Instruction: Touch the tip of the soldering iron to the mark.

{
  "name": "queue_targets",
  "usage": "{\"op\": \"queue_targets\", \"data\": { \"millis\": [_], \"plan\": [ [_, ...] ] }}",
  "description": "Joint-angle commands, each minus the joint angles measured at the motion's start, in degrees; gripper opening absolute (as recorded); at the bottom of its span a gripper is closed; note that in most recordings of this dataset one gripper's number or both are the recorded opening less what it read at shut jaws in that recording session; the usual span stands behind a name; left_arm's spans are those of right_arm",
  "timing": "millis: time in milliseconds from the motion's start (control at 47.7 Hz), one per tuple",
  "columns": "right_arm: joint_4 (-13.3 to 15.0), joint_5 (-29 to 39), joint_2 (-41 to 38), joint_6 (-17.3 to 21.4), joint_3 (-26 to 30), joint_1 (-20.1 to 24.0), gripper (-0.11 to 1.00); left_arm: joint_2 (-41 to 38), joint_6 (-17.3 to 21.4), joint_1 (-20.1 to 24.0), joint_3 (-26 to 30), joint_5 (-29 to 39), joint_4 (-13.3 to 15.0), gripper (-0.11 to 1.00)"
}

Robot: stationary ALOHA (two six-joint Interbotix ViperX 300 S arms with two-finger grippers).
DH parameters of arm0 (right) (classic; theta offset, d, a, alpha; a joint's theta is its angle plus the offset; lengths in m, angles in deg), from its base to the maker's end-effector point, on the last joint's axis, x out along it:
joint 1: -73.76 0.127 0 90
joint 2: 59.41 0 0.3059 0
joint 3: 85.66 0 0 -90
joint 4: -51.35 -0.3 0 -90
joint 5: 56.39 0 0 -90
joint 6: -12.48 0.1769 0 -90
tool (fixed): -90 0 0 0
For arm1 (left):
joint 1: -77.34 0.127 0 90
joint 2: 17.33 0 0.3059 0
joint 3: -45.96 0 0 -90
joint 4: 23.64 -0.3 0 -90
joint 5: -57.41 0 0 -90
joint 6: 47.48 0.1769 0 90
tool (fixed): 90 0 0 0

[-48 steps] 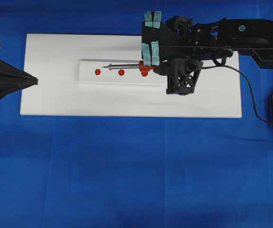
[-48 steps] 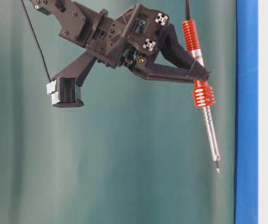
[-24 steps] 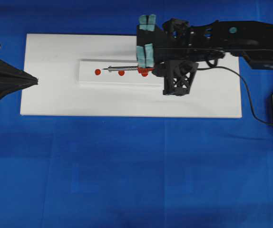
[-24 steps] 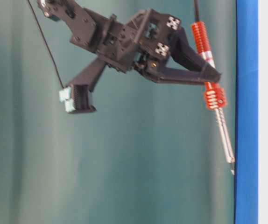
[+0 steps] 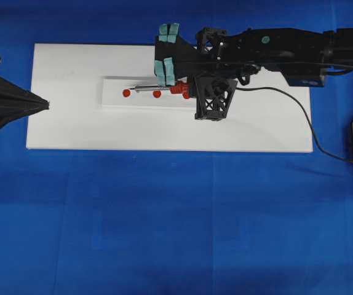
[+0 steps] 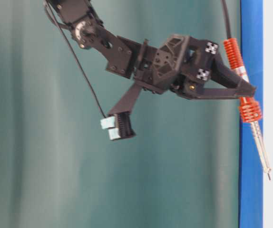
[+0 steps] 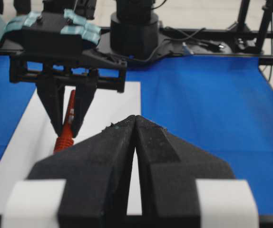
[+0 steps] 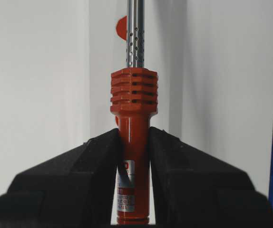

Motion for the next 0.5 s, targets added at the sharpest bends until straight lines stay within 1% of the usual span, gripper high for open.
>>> {"op": "queue_targets", "data": {
  "millis": [0,483],
  "plan": [
    [0.1,-0.4,0.3,-0.1,1.8,-0.2,0.06,-0.4,0.1,0.0,0.5,-0.6,-0.1,0.0],
    [0.1,-0.7,-1.1,-0.5,1.8,-0.2,0.06,-0.4,0.5,0.0,0.5,-0.5,-0.2,0.0]
  ]
}}
